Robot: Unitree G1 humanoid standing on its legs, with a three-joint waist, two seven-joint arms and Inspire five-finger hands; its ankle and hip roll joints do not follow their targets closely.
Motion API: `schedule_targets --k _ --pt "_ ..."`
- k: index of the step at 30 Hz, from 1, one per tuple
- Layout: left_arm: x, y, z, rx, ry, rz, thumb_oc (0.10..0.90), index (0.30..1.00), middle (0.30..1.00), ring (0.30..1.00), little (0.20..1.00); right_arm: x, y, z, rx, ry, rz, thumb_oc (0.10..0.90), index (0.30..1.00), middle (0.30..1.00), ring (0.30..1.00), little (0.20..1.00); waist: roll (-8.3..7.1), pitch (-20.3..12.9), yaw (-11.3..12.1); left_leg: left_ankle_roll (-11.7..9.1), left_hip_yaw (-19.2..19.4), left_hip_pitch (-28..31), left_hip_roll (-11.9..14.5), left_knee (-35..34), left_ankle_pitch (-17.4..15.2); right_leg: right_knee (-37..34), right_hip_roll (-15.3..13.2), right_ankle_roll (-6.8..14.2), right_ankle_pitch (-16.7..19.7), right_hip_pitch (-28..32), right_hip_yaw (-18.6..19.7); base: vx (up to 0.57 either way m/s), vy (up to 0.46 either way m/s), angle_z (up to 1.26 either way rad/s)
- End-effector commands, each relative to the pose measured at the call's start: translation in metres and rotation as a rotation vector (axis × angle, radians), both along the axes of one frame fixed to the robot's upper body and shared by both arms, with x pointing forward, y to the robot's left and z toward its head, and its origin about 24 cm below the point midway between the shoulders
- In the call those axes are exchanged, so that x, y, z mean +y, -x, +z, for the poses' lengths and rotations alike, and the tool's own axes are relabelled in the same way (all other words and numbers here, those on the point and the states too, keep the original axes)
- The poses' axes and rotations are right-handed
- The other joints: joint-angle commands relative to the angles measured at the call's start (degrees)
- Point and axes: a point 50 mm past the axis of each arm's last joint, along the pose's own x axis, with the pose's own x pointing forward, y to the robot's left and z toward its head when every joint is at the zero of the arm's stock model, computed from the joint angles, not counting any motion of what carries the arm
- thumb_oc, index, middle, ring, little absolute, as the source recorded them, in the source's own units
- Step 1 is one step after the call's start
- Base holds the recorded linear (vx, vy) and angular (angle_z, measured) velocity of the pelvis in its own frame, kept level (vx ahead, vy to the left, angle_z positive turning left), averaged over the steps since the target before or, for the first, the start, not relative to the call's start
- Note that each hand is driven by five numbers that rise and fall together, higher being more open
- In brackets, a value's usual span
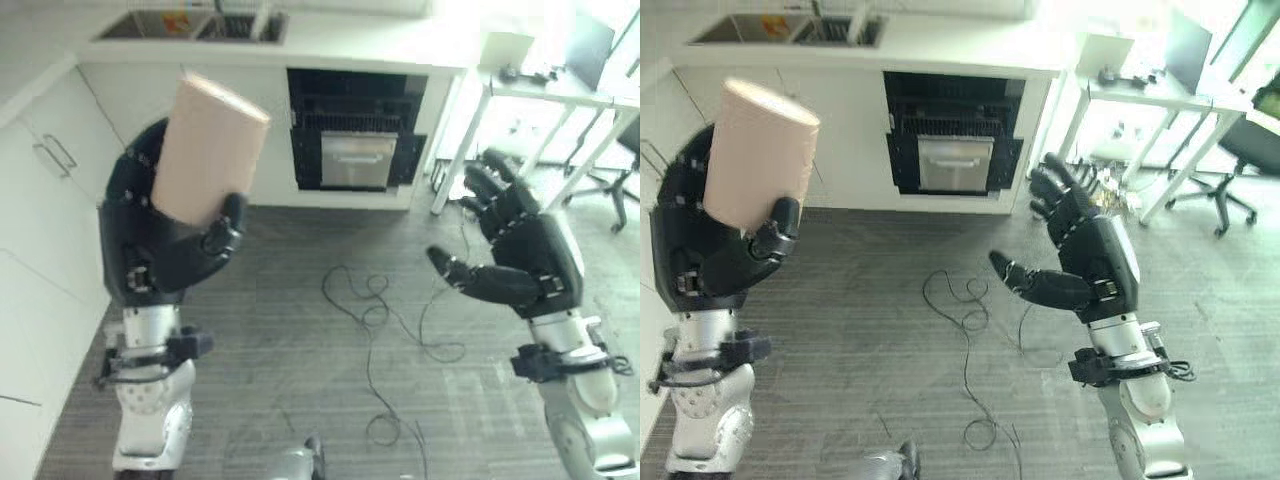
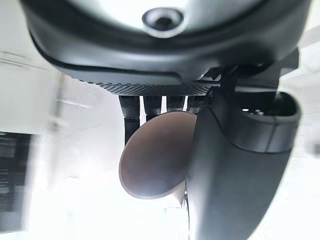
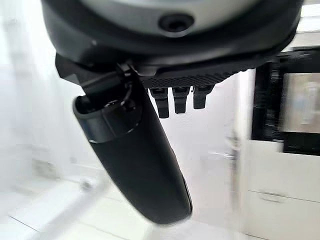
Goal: Place the dishes in the dishwasher.
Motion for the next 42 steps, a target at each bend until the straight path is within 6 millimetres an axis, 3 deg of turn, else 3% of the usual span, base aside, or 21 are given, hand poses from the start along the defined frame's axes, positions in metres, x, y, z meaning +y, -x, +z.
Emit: schedule_targets --k 1,4,5,6,9,11,17,22,24,26,27,29,30,32,33,34,36,38,40,42 --pt "0.003 0.019 0.034 -0.188 -0.139 0.024 0.4 0.3 0.3 0.3 0.3 0.007 -0.006 0.029 -0.143 0.106 0.095 0.8 0.9 0.9 0.9 0.9 0.63 -3.2 0.0 -4.5 -3.7 -2.2 2.1 -9.2 7.5 -7.2 3.1 -4.3 20.0 0.0 -5.9 0.15 0.054 -0.04" --pt "0.005 0.015 0.037 -0.187 -0.133 0.015 0.4 0.3 0.3 0.3 0.3 0.002 -0.008 0.028 -0.137 0.106 0.092 0.8 0.9 0.9 0.9 0.9 0.04 -2.6 -0.9 -5.5 -3.8 -0.8 1.8 -9.2 7.0 -19.2 1.4 -5.6 19.8 -1.2 -8.3 0.21 -0.084 -0.32" --pt "0.005 0.015 0.037 -0.187 -0.14 0.014 0.4 0.3 0.3 0.3 0.3 -0.003 -0.005 0.027 -0.134 0.103 0.084 0.8 0.9 0.9 0.9 0.9 -0.56 -1.7 -2.0 -6.2 -4.4 1.2 1.8 -9.2 5.7 -24.7 -2.2 -6.2 21.3 -3.4 -9.0 0.46 -0.383 0.11" --pt "0.005 0.016 0.035 -0.173 -0.148 0.019 0.4 0.3 0.3 0.3 0.3 -0.009 -0.001 0.024 -0.127 0.094 0.086 0.8 0.9 0.9 0.9 0.9 -1.98 -0.8 -4.0 -7.0 -5.7 4.1 0.9 -9.2 3.0 -24.7 -8.9 -4.9 22.0 -10.5 -5.0 0.44 -0.389 0.4" --pt "0.004 0.018 0.033 -0.164 -0.155 0.026 0.4 0.3 0.3 0.3 0.3 -0.009 0.002 0.023 -0.13 0.093 0.092 0.8 0.9 0.9 0.9 0.9 -2.1 -0.3 -4.7 -7.5 -7.2 6.1 1.0 -9.2 1.0 -24.7 -13.3 -3.6 23.0 -15.7 -1.6 0.32 -0.255 0.56" --pt "0.005 0.022 0.031 -0.16 -0.168 0.044 0.4 0.3 0.3 0.3 0.3 -0.005 0.003 0.025 -0.138 0.082 0.101 0.8 0.9 0.9 0.9 0.9 -2.31 -0.3 -4.0 -7.3 -7.8 7.2 0.6 -9.2 -0.5 -24.7 -14.9 -2.8 22.9 -16.2 -2.0 0.4 -0.28 0.31" --pt "0.004 0.022 0.032 -0.146 -0.17 0.046 0.4 0.3 0.3 0.3 0.3 0.003 -0.004 0.027 -0.139 0.069 0.085 0.8 0.9 0.9 0.9 0.9 -3.26 -1.9 -2.5 -8.1 -8.0 9.1 1.1 -9.2 -1.8 -24.7 -14.2 -2.3 22.8 -13.0 -3.7 0.34 -0.257 -0.02" --pt "0.007 0.026 0.031 -0.145 -0.149 0.052 0.4 0.3 0.3 0.3 0.3 -0.006 -0.006 0.033 -0.144 0.087 0.079 0.8 0.9 0.9 0.9 0.9 -2.69 -3.7 -3.9 -10.2 -6.4 13.9 4.3 -9.2 -1.7 -24.7 -11.0 -3.8 20.4 -12.5 -5.8 0.33 -0.211 0.03" --pt "0.009 0.027 0.03 -0.145 -0.136 0.055 0.4 0.3 0.3 0.3 0.3 -0.008 -0.007 0.033 -0.138 0.09 0.078 0.8 0.9 0.9 0.9 0.9 -1.93 -4.1 -4.2 -11.1 -5.8 14.7 5.4 -9.2 1.9 -24.7 -8.9 -4.9 18.9 -12.0 -6.1 0.29 -0.196 -0.12" --pt "0.012 0.03 0.027 -0.14 -0.089 0.057 0.4 0.3 0.3 0.3 0.3 -0.013 -0.005 0.033 -0.128 0.112 0.091 0.8 0.9 0.9 0.9 0.9 -0.96 -4.6 -4.2 -13.6 -4.9 16.3 6.3 -9.2 14.5 -24.7 -5.0 -8.1 15.6 -10.0 -5.6 0.35 -0.248 -0.44" --pt "0.012 0.031 0.026 -0.141 -0.079 0.054 0.4 0.3 0.3 0.3 0.3 -0.013 -0.004 0.032 -0.126 0.119 0.094 0.8 0.9 0.9 0.9 0.9 -1.51 -4.4 -3.9 -14.6 -4.0 16.9 5.8 -9.1 19.2 -24.7 -4.5 -9.2 14.4 -9.0 -5.0 0.28 -0.243 -0.5" --pt "0.009 0.032 0.024 -0.146 -0.072 0.048 0.4 0.3 0.3 0.3 0.3 -0.013 -0.004 0.029 -0.122 0.139 0.092 0.8 0.9 0.9 0.9 0.9 -2.33 -2.9 -3.1 -15.9 -3.3 11.2 5.7 1.7 23.0 -24.7 -3.5 -11.6 12.3 -6.2 -4.4 0.21 -0.195 -0.45" --pt "0.007 0.033 0.022 -0.143 -0.072 0.041 0.4 0.3 0.3 0.3 0.3 -0.013 -0.003 0.028 -0.115 0.14 0.081 0.8 0.9 0.9 0.9 0.9 -2.8 -2.0 -2.6 -15.4 -2.5 7.2 6.8 4.1 23.3 -24.7 -3.6 -12.1 11.6 -4.5 -5.0 0.2 -0.114 -0.25" --pt "0.008 0.032 0.02 -0.138 -0.067 0.038 0.4 0.3 0.3 0.3 0.3 -0.014 -0.004 0.027 -0.105 0.135 0.073 0.8 0.9 0.9 0.9 0.9 -2.84 -1.0 -2.3 -13.3 0.4 3.8 6.9 -0.1 20.1 -24.7 -3.1 -11.5 10.5 -3.1 -4.9 0.27 0.027 -0.15" --pt "0.011 0.033 0.018 -0.131 -0.058 0.047 0.4 0.3 0.3 0.3 0.3 -0.014 -0.006 0.027 -0.099 0.141 0.082 0.8 0.9 0.9 0.9 0.9 -2.07 -0.9 -2.4 -12.5 3.0 4.0 7.0 -8.8 19.4 -24.7 -2.3 -10.6 10.0 -2.9 -4.3 0.32 0.197 -0.13" --pt "0.012 0.034 0.016 -0.125 -0.053 0.055 0.4 0.3 0.3 0.3 0.3 -0.013 -0.005 0.025 -0.095 0.152 0.089 0.8 0.9 0.9 0.9 0.9 -1.0 -0.6 -2.3 -12.4 3.8 1.7 9.2 -9.2 18.0 -24.7 -1.2 -10.1 9.4 -2.4 -3.6 0.31 0.269 -0.15" --pt "0.014 0.033 0.015 -0.116 -0.05 0.066 0.4 0.3 0.3 0.3 0.3 -0.013 -0.004 0.025 -0.094 0.17 0.09 0.8 0.9 0.9 0.9 0.9 0.82 -0.7 -2.1 -13.6 2.2 -4.0 13.2 -9.2 16.0 -24.7 0.6 -9.5 8.5 -1.5 -3.0 0.24 0.204 -0.34" --pt "0.013 0.032 0.015 -0.114 -0.046 0.063 0.4 0.3 0.3 0.3 0.3 -0.014 -0.003 0.025 -0.092 0.163 0.086 0.8 0.9 0.9 0.9 0.9 1.32 -1.0 -1.7 -14.7 -0.1 -7.4 14.6 -9.2 17.5 -24.7 1.4 -9.5 7.3 -0.4 -2.7 0.26 0.162 -0.56" --pt "0.013 0.034 0.012 -0.123 -0.048 0.061 0.4 0.3 0.3 0.3 0.3 -0.017 -0.002 0.026 -0.098 0.162 0.078 0.8 0.9 0.9 0.9 0.9 1.74 -1.2 -0.9 -15.2 -1.5 -9.5 14.9 -9.2 19.2 -24.7 2.6 -10.0 5.4 1.4 -2.7 0.3 0.221 -0.4" --pt "0.015 0.037 0.012 -0.135 -0.049 0.075 0.4 0.3 0.3 0.3 0.3 -0.019 0.0 0.026 -0.101 0.154 0.094 0.8 0.9 0.9 0.9 0.9 1.56 -1.7 -0.4 -14.1 -1.8 -9.2 14.0 -9.2 16.8 -24.7 2.2 -9.9 4.5 2.7 -2.9 0.29 0.242 -0.31"
